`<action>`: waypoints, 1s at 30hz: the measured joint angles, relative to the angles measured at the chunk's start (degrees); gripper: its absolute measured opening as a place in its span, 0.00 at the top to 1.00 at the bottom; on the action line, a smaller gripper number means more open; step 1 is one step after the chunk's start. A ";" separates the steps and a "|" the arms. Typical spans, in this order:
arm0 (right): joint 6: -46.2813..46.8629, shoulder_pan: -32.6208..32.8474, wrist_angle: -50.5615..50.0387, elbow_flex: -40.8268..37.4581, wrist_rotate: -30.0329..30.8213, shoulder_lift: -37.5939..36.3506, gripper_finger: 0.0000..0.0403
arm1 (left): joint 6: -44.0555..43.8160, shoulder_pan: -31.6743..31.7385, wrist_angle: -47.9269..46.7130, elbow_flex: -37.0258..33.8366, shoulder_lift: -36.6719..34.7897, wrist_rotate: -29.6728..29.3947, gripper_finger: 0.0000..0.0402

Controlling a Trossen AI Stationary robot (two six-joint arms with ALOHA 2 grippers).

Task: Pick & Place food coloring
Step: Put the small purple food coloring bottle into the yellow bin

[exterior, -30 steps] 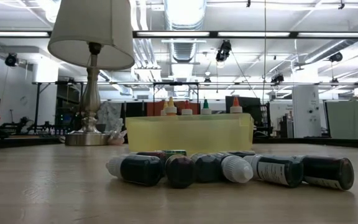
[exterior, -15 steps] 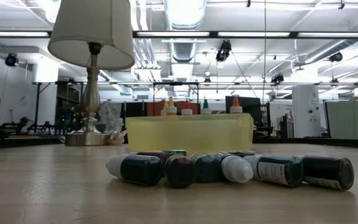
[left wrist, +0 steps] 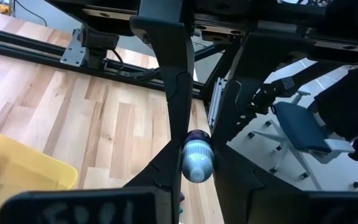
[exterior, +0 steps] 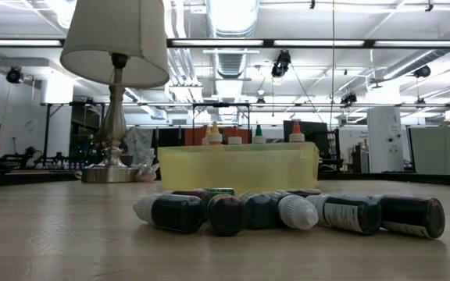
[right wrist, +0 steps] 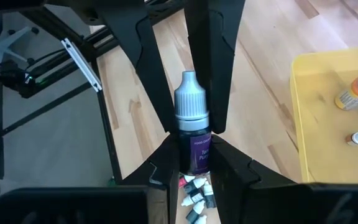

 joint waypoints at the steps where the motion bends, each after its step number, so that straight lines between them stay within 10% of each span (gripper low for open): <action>1: 0.00 0.00 0.00 0.00 0.00 0.00 0.85 | 0.02 0.02 -0.01 0.00 0.00 0.12 0.87; 12: -1.34 0.00 0.07 0.00 0.00 0.00 0.82 | 0.37 0.04 -0.02 -0.07 0.00 0.34 0.89; 30: -0.21 -0.06 -1.80 3.21 -0.88 -2.20 0.47 | 2.08 2.71 -9.62 -0.17 -0.14 0.50 0.90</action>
